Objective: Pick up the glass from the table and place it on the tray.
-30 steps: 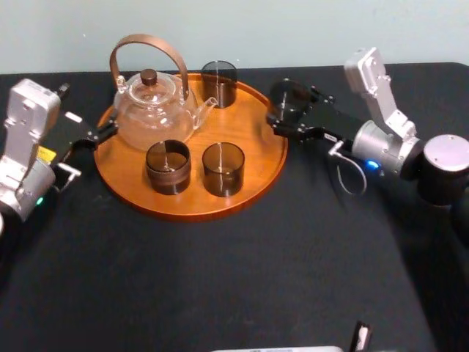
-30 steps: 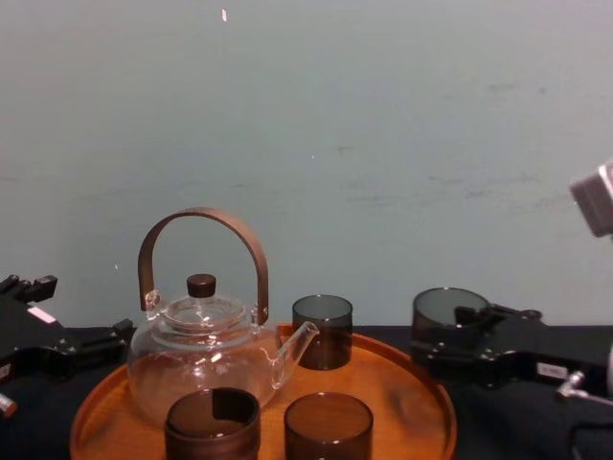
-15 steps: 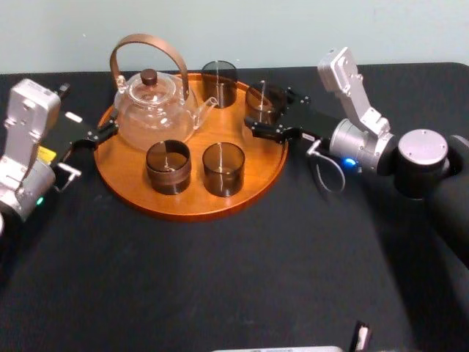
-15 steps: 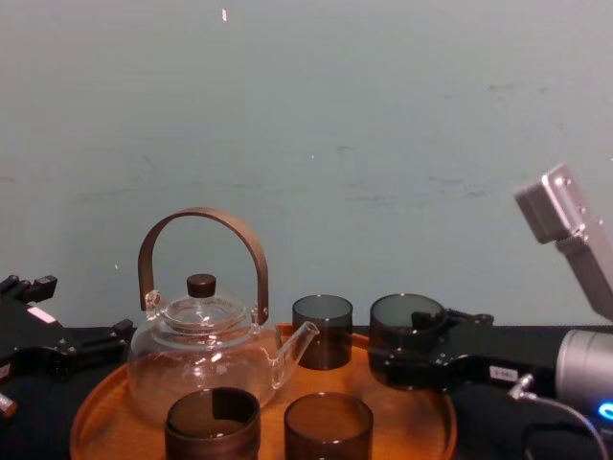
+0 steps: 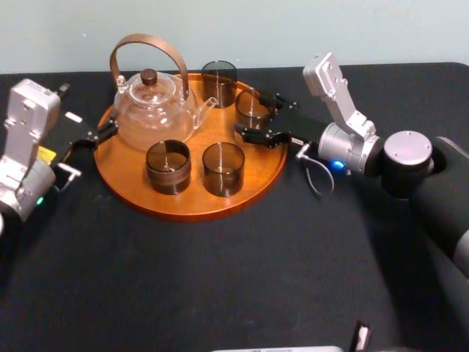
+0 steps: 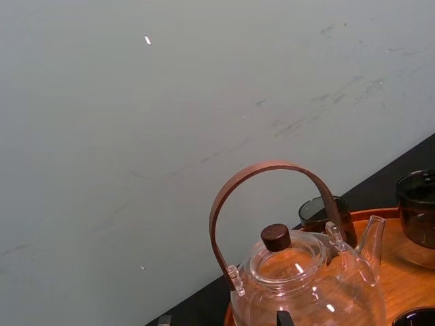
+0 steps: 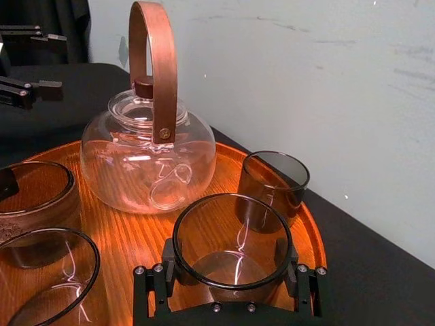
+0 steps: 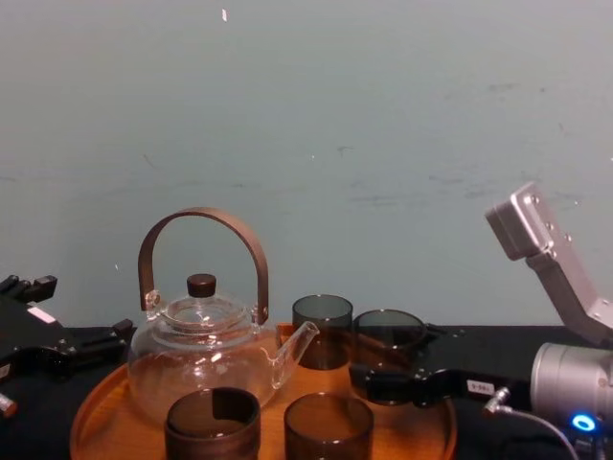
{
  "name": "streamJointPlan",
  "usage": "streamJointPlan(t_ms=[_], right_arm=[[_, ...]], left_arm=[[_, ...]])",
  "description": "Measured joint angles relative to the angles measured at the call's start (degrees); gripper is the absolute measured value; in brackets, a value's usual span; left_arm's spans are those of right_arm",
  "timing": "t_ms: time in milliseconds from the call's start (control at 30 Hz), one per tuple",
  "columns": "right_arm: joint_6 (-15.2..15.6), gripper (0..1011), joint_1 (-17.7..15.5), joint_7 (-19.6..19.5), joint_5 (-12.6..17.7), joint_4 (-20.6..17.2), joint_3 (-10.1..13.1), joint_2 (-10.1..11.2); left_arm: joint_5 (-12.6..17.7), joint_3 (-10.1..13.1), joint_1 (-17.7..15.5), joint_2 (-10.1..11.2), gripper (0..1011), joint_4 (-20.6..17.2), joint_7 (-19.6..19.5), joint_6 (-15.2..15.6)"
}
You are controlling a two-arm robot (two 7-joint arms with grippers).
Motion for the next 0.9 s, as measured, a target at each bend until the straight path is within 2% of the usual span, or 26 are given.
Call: streamJointPlan(t_ms=[467, 900], right_arm=[[-1.7, 905, 1.9, 0.7, -0.9, 5.4, 0.6, -1.8], [-1.8, 905, 2.0, 0.5, -1.3, 5.8, 0.8, -2.0]], left_arm=[[0.0, 0.0, 0.0, 0.0, 1001, 0.0, 0.0, 0.0], [0.0, 0.0, 0.0, 0.0, 1001, 0.0, 0.0, 0.0]])
